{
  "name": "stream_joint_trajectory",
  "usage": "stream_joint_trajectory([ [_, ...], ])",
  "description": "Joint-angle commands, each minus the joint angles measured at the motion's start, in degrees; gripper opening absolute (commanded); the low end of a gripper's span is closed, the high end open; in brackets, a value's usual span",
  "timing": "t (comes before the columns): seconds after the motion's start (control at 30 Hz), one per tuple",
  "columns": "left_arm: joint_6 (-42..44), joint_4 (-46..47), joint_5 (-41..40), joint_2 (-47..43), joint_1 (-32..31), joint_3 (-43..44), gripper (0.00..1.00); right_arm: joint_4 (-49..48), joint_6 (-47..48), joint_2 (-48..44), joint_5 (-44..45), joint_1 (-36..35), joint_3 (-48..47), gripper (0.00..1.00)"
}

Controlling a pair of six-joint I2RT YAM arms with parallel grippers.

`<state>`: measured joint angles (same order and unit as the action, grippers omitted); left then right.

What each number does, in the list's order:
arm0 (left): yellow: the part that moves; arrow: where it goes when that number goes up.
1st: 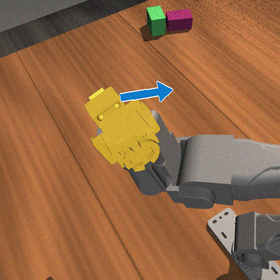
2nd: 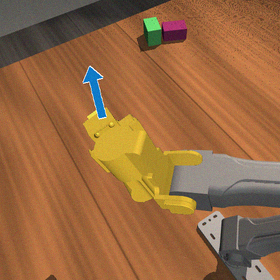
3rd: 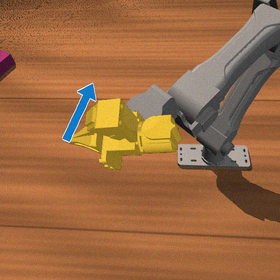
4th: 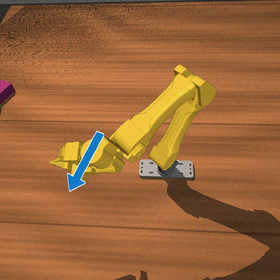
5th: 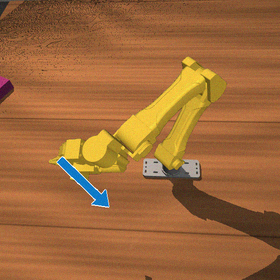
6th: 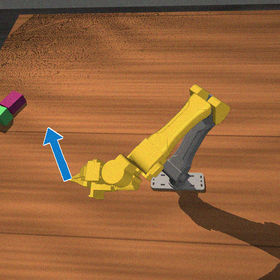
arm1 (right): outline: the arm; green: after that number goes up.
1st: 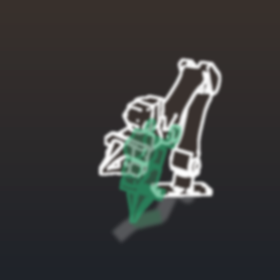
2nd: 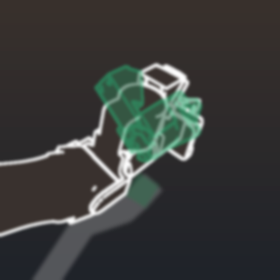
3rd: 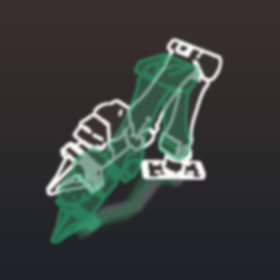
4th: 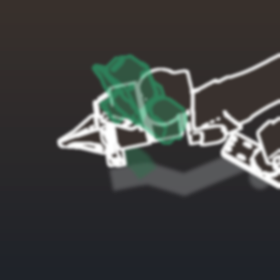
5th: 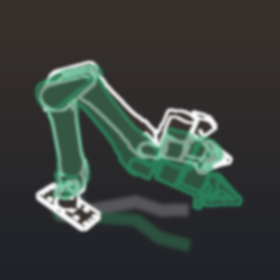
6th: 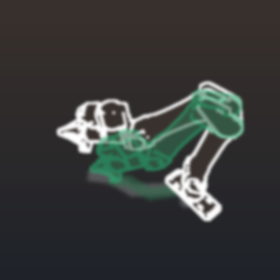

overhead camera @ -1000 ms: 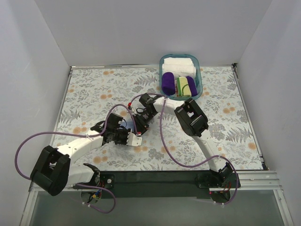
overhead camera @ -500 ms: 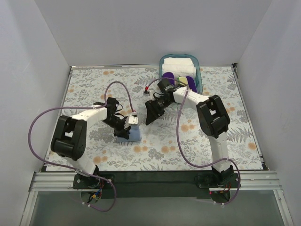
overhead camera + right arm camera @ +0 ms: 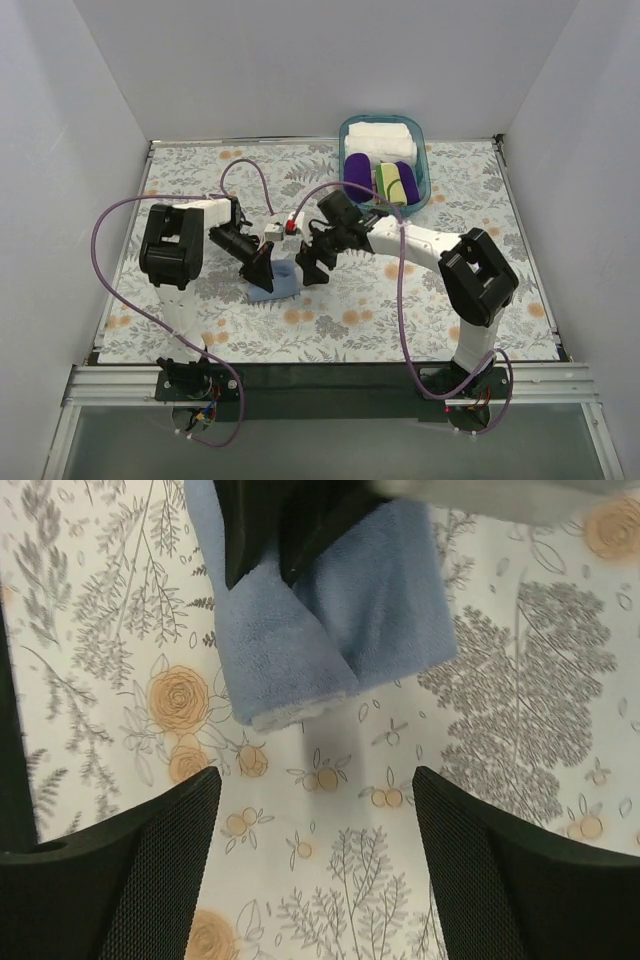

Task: Roll the towels
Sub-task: Roll the towel

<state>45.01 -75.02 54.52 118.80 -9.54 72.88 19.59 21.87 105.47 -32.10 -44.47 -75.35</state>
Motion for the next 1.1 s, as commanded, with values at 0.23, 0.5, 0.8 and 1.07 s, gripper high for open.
stream_joint_trajectory([
  [0.23, 3.59, 2.51, -8.73, 6.0, 0.05, 1.73, 0.06, -25.21, 18.2, -4.49, 14.6, -11.69, 12.77, 0.73],
  [0.5, 4.03, 2.25, -8.91, 6.88, 0.22, 3.23, 0.08, -27.24, 25.94, -0.53, 15.4, -15.38, 13.04, 0.54],
  [0.8, 5.35, 3.22, -8.12, 4.33, 0.4, 2.35, 0.13, -22.77, 27.26, 5.27, 14.61, -15.65, 11.37, 0.33],
  [1.07, 4.56, 7.34, -6.8, -0.31, 0.92, 0.6, 0.3, -10.22, 24.64, 8.78, 11.54, -15.3, 4.7, 0.01],
])
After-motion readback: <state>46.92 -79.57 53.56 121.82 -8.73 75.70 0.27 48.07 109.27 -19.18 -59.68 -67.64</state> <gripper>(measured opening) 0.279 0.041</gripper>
